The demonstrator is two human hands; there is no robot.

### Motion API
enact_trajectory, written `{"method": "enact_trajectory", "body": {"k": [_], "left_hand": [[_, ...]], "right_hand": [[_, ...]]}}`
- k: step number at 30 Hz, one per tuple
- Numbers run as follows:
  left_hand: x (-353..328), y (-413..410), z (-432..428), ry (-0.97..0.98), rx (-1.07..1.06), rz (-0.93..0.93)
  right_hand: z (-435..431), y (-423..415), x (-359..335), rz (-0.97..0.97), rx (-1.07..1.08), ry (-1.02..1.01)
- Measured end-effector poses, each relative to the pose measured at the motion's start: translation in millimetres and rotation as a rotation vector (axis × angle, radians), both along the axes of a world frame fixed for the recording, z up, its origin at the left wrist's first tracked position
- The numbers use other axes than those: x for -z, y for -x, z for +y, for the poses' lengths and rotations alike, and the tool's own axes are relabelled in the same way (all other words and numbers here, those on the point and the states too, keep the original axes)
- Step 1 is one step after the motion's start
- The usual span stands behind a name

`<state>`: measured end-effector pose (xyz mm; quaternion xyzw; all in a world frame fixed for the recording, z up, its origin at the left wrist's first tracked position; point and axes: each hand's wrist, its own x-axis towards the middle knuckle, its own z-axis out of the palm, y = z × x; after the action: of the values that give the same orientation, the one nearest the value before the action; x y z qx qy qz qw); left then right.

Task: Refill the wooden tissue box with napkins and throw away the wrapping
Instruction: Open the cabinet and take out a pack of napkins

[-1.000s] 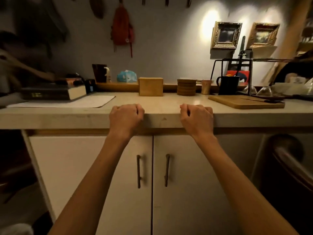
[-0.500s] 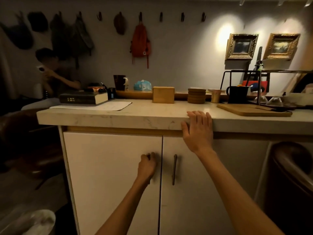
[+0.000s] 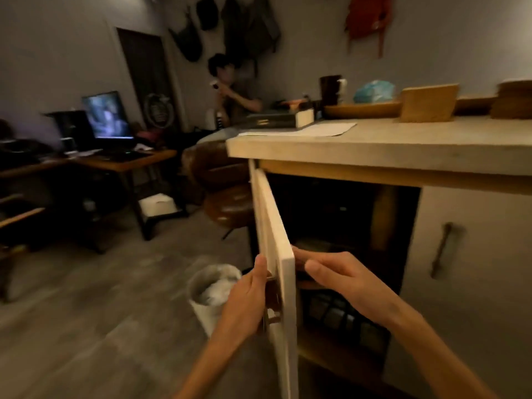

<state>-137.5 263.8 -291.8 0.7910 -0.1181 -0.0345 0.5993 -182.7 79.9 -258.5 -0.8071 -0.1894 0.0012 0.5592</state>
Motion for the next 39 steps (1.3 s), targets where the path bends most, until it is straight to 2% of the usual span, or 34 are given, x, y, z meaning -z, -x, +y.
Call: {"method": "enact_trajectory", "body": {"k": [3,5,8,10,13,16,22,28,32,35,39], "left_hand": [[-15.2,-1.1,47.7,0.048,0.046,0.052],[-26.6,-5.6,71.4,0.018,0.096,0.084],[-43.7,-13.4,104.5,0.015,0.114,0.156],[-62.2,-16.5,118.2,-0.029,0.118,0.153],[-87.8,-26.6,122.9,-0.383,-0.001,-0.066],[-92.1,-34.0,117.7,-0.844,-0.225,-0.33],[-71.4,-44.7,75.4,-1.272,-0.5,-0.43],[-39.7,-141.3,8.4,-1.328,-0.471,-0.572],[-28.6,-178.3,-23.6,-1.337,-0.521,-0.591],[-20.4,-195.0,-27.8,-1.379,-0.606,-0.617],[-13.2,-212.6,-14.1,-1.373,-0.689,-0.684]], "right_hand": [[50.2,-13.9,10.7,-0.075,0.027,0.167],[72.0,-21.3,13.1,-0.092,0.014,0.198],[93.2,-33.1,12.4,-0.041,-0.093,0.218],[103.5,-42.7,11.8,-0.074,-0.181,0.327],[105.5,-59.8,13.6,-0.182,-0.163,0.618],[84.5,-73.4,12.5,-0.149,-0.051,0.739],[35.3,-95.7,7.1,-0.063,0.079,0.988],[10.4,-124.9,25.6,0.078,0.228,1.155],[-22.4,-157.4,44.4,0.203,0.321,1.192],[-58.2,-189.1,49.7,0.323,0.363,1.143],[-92.6,-228.1,70.5,0.356,0.441,1.047]]}}
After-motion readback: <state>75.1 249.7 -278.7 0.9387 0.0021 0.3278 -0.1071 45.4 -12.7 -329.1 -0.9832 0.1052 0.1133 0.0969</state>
